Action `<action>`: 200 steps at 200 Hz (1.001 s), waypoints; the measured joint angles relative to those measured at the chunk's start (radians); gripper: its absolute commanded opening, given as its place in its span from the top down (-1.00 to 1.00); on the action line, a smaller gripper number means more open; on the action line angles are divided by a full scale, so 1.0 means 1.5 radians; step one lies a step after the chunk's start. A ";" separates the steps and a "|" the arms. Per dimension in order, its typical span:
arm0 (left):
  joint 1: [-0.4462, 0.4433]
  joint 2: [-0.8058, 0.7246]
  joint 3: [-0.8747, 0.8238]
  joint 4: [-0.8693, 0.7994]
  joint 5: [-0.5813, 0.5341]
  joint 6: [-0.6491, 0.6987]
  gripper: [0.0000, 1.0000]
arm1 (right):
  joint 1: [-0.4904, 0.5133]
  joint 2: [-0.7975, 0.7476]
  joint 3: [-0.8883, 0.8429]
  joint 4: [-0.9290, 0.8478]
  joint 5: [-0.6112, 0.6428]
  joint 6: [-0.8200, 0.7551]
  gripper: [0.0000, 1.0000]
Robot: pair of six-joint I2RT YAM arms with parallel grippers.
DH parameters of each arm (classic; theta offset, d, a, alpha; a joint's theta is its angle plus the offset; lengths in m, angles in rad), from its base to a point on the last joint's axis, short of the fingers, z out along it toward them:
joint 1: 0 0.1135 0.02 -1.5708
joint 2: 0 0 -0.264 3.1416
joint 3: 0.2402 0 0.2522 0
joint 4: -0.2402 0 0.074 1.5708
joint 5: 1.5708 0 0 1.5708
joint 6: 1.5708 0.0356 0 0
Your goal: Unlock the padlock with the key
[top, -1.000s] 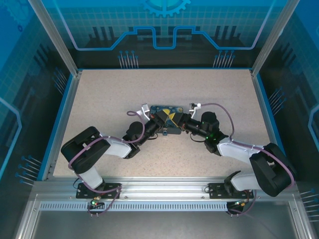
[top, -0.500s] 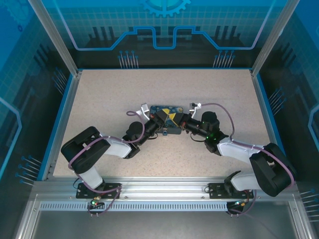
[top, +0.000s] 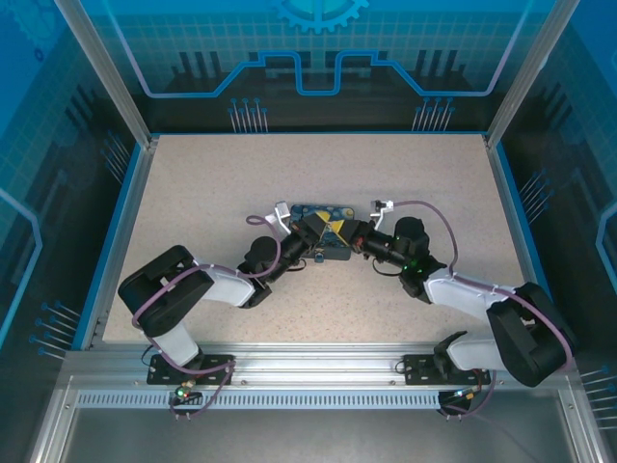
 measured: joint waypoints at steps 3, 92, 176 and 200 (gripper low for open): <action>0.001 0.000 0.000 0.000 -0.001 -0.005 0.14 | -0.002 -0.001 -0.001 -0.001 0.000 -0.001 1.00; 0.005 -0.034 0.000 -0.038 -0.009 0.000 -0.09 | -0.019 -0.029 -0.014 -0.020 -0.015 -0.017 1.00; -0.001 -0.004 0.025 -0.049 0.005 -0.003 0.14 | -0.019 -0.023 -0.014 -0.017 -0.018 -0.017 1.00; -0.006 0.003 0.025 -0.049 0.005 -0.003 0.26 | -0.019 -0.011 -0.014 -0.014 -0.018 -0.015 1.00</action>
